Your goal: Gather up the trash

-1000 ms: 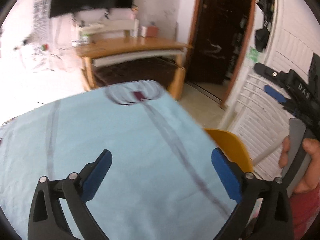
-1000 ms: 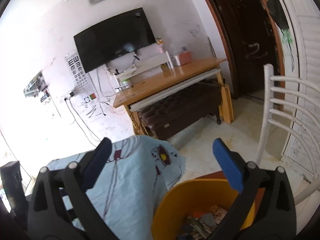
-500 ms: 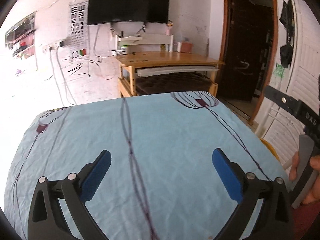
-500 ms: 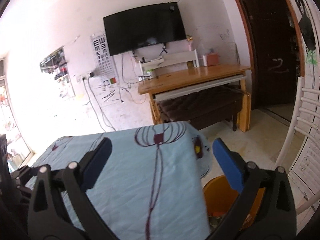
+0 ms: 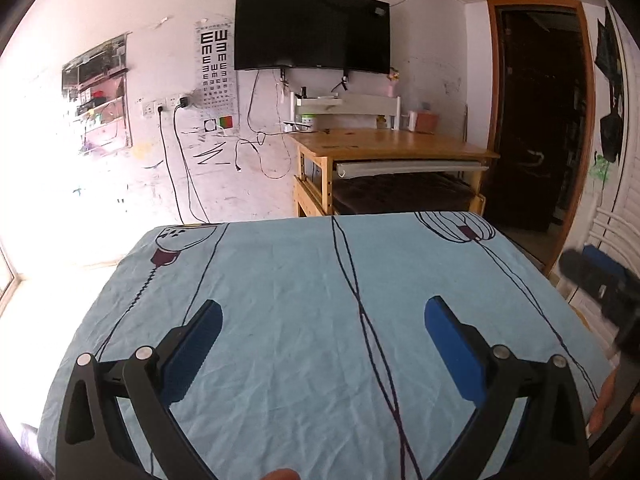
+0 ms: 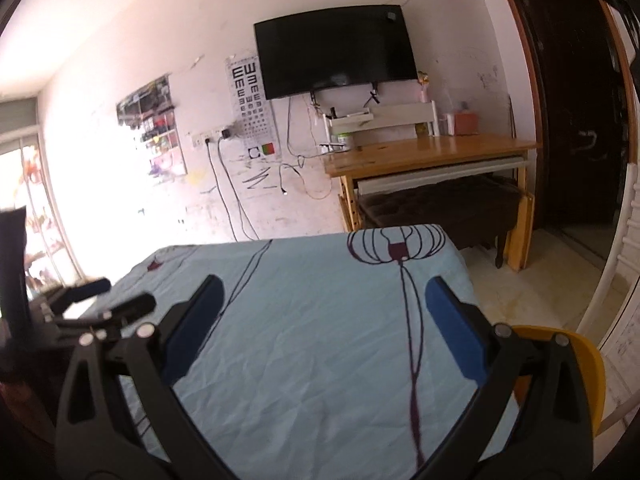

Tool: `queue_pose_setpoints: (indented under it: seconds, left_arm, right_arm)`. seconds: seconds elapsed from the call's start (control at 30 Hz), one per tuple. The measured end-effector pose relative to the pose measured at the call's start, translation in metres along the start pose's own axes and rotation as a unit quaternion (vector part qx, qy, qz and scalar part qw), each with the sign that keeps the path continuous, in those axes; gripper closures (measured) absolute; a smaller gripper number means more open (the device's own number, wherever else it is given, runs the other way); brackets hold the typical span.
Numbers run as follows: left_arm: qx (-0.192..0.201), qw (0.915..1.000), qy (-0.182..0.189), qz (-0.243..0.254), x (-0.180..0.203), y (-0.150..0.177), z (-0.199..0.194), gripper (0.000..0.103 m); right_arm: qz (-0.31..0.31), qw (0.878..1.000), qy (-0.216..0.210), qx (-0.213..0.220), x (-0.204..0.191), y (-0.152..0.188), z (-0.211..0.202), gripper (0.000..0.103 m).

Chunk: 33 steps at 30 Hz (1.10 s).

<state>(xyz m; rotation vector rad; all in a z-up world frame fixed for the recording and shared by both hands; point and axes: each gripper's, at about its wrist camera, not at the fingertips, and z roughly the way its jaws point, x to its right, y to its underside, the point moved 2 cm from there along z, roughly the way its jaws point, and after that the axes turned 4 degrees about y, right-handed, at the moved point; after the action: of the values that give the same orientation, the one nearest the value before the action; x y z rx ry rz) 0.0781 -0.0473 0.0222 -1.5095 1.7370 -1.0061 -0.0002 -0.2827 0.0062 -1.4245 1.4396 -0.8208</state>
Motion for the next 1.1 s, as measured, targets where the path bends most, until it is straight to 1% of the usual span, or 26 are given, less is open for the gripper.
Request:
queue_pose_setpoints:
  seconds: [0.23,0.6,1.1]
  left_arm:
    - [0.002,1.0000,0.003,-0.005,-0.004,-0.001,-0.007,0.007]
    - [-0.011,0.9998,0.015,-0.013,-0.005,0.003,-0.006,0.007]
    - [-0.017,0.9994,0.026,-0.018,-0.004,0.008,-0.010,0.007]
  right_arm:
    - [-0.015,1.000,0.009,-0.012,-0.008,0.007,-0.004,0.006]
    - [-0.021,0.999,0.016,-0.028,-0.008,0.014,-0.004,0.006]
    - [-0.014,0.999,0.020,-0.040,-0.003,0.023,-0.003,0.006]
